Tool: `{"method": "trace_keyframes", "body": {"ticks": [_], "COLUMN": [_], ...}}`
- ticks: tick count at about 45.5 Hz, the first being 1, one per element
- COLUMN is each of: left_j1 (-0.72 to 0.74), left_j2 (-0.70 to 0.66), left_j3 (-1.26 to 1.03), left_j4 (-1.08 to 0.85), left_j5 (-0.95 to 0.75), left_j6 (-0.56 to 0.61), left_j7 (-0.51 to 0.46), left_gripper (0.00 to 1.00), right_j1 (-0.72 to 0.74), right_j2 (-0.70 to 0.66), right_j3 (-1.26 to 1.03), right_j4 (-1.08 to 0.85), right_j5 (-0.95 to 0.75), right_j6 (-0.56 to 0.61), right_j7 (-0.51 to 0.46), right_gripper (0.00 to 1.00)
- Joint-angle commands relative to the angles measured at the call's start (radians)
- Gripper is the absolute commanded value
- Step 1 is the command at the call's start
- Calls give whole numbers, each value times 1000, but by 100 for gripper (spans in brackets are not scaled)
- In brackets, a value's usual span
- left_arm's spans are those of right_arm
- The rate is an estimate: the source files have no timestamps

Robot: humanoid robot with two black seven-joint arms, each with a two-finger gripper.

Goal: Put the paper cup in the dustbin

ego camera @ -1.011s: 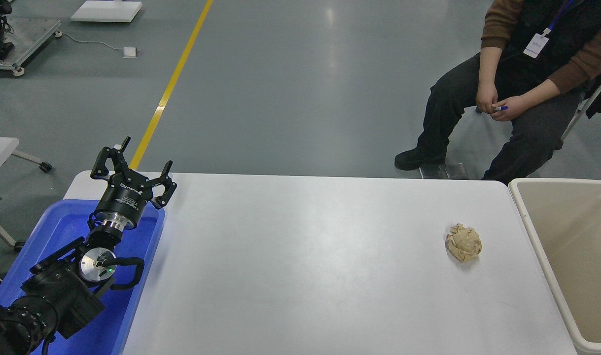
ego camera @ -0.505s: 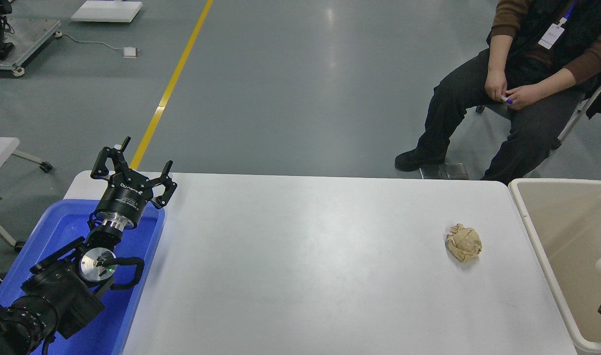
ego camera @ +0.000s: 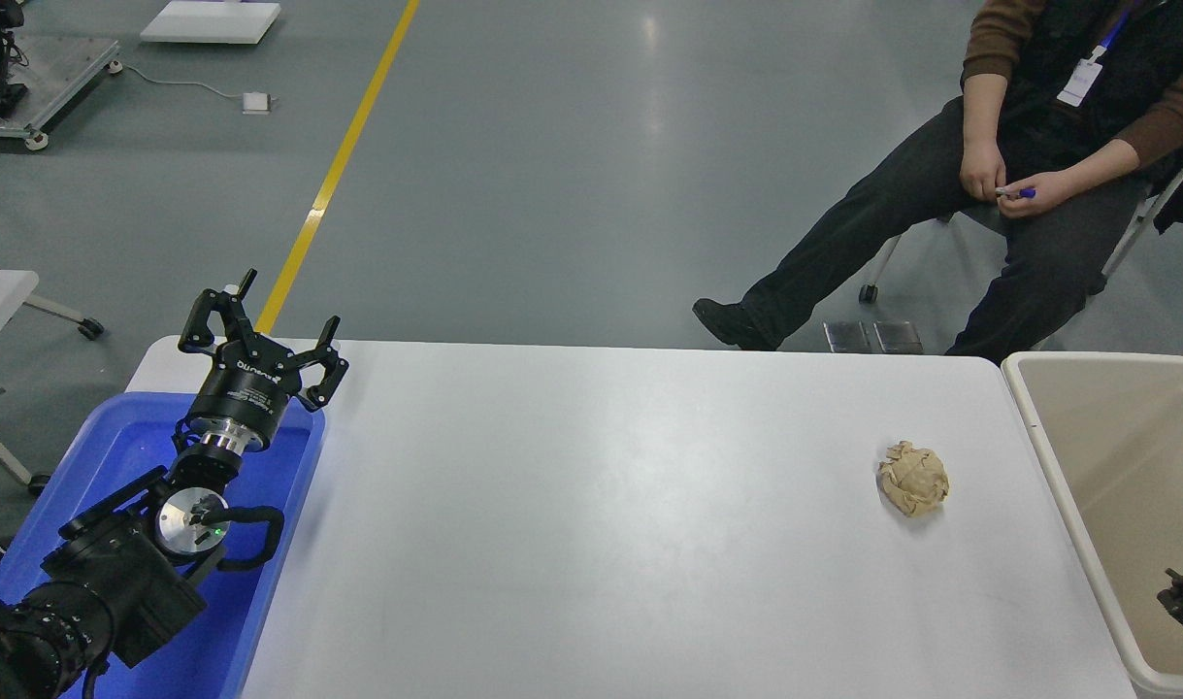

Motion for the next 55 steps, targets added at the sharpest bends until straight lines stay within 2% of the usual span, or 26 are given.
{"method": "trace_keyframes", "body": {"ticks": [1, 11, 19, 30, 55], "left_j1": [0, 0, 0, 0, 0], "left_j2": [0, 0, 0, 0, 0], "left_j3": [0, 0, 0, 0, 0], "left_j4": [0, 0, 0, 0, 0], "left_j5": [0, 0, 0, 0, 0], "left_j6": [0, 0, 0, 0, 0], "left_j7": [1, 1, 1, 1, 1], "left_gripper": [100, 100, 100, 100, 100], "right_j1": [92, 225, 316, 365, 368], "right_j2": [-63, -126, -126, -117, 164], "right_j3": [-2, 6, 6, 7, 19], "right_j4": [14, 164, 276, 434, 495], "right_j5": [-2, -2, -2, -1, -1], "right_j6": [131, 122, 113, 117, 131], "right_j7": [0, 0, 2, 11, 95], "right_gripper": [100, 100, 100, 100, 100]}}
